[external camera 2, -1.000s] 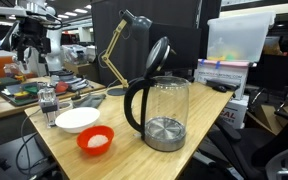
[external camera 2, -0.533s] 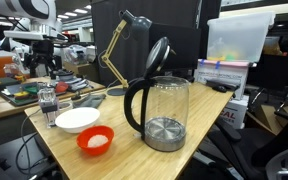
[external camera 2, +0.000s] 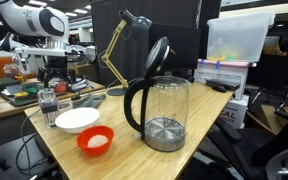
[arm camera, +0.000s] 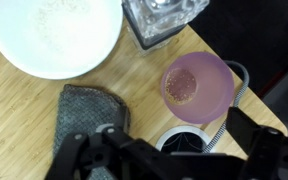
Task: Move the cup to the left
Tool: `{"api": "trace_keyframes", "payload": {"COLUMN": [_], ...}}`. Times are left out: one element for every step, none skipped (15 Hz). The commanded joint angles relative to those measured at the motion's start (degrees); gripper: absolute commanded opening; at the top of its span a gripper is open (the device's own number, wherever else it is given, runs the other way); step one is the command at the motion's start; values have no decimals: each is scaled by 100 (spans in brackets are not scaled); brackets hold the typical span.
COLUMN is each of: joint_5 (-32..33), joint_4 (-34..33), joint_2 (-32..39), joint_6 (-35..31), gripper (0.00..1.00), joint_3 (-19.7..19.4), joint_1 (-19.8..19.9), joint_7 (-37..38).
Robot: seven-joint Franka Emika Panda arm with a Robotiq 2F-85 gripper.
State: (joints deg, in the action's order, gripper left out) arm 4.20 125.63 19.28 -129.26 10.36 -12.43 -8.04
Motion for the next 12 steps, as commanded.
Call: {"api": "trace_keyframes", "payload": {"joint_5": [74, 39, 40, 33, 36, 29, 32, 28, 27, 11, -3, -19], "joint_4": [-285, -289, -280, -272, -268, -259, -254, -246, -237, -234, -234, -247], "joint_2": [326, 367, 401, 442, 479, 502, 516, 526, 547, 571, 592, 632], "joint_6": [69, 61, 53, 47, 53, 67, 70, 74, 71, 74, 75, 76], "gripper": [100, 100, 100, 100, 100, 100, 100, 100, 100, 100, 100, 97], "joint_3": [17, 26, 27, 25, 18, 13, 10, 11, 14, 21, 24, 18], "joint_1": [97, 117, 126, 137, 145, 163, 174, 186, 193, 197, 198, 198], "joint_7": [-259, -323, -360, -377, -383, -395, -398, -404, -405, -398, -385, -352]}}
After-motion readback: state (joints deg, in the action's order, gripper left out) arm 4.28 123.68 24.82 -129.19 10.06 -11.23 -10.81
